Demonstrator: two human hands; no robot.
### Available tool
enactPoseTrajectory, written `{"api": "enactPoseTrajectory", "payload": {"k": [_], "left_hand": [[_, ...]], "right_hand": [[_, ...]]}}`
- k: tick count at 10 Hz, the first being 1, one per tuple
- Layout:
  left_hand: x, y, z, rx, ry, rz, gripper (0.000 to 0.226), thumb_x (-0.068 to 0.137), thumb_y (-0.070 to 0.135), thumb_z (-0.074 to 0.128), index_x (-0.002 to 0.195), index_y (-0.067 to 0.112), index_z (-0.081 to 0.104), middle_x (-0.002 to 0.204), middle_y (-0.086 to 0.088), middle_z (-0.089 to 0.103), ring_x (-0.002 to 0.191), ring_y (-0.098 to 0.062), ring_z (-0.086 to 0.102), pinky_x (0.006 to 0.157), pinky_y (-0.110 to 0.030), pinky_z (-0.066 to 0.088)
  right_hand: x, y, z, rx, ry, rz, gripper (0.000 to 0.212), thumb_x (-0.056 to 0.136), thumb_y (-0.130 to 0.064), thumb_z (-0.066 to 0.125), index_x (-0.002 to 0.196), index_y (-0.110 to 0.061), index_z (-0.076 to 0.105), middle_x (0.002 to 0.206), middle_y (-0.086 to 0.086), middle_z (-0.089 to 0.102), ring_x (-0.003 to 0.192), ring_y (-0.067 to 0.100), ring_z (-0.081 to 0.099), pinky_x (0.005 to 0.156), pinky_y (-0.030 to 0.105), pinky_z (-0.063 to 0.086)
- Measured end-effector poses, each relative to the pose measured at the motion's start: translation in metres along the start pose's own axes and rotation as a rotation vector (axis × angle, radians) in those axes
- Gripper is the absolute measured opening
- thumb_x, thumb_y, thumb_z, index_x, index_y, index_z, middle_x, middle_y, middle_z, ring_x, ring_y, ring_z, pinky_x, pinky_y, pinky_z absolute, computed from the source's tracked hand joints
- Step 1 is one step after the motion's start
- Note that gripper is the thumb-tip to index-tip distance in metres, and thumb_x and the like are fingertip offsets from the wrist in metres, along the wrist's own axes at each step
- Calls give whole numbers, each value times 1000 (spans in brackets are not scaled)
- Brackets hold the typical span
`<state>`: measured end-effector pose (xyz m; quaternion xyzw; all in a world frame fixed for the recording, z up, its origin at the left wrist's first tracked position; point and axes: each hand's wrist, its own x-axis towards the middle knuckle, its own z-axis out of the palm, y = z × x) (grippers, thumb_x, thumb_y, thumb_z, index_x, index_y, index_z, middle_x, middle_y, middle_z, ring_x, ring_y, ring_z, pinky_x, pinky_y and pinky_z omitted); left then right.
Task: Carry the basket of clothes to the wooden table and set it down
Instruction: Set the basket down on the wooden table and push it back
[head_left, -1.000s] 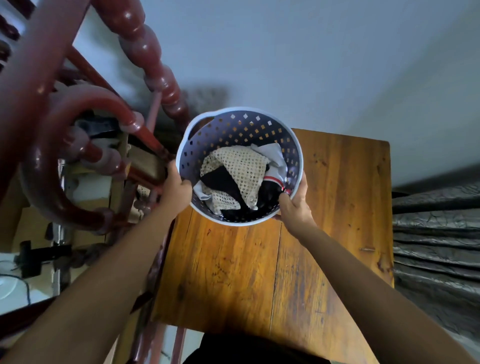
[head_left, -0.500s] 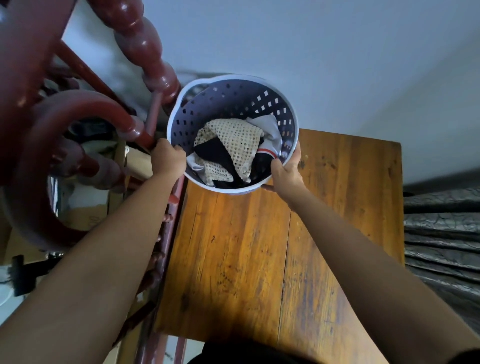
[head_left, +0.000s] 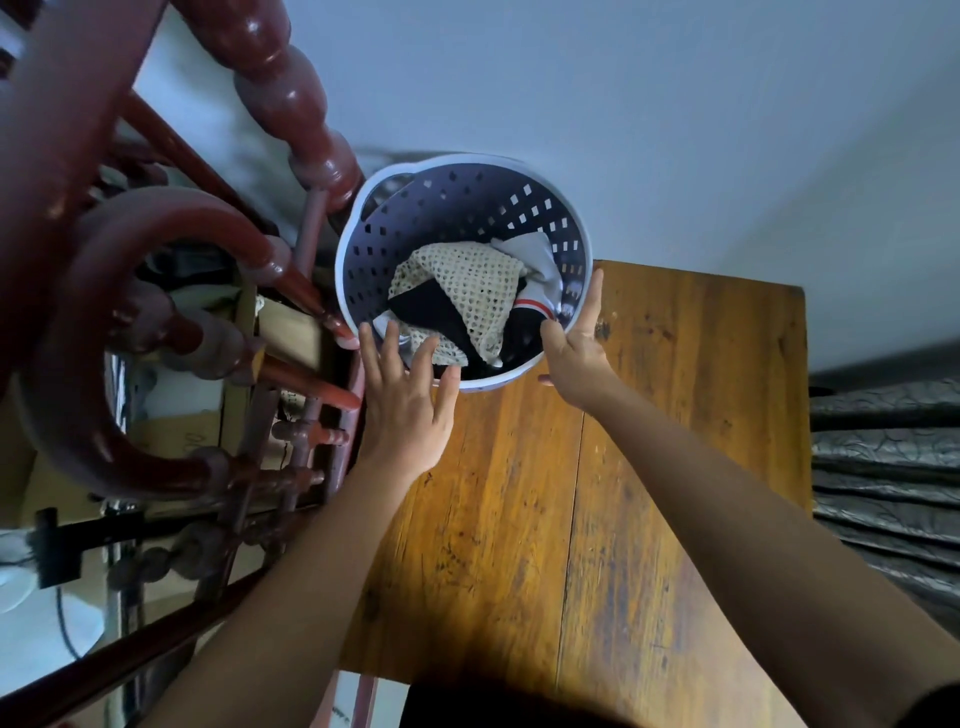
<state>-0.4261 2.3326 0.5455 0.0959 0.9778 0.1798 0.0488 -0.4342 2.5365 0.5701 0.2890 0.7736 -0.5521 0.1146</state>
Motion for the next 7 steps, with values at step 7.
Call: {"api": "enactPoseTrajectory", "payload": {"k": [7], "left_hand": [[-32,48,-109,138,-107,162,72,97,53,9,110,7,62,112,-9,66,114,-29,57,96,-53,45]], "right_hand": [[-97,-27,-71,-388,-44,-290,67,106,-59,32,164,-26,26,153,12,58,131,34,62,102,50,54]]}}
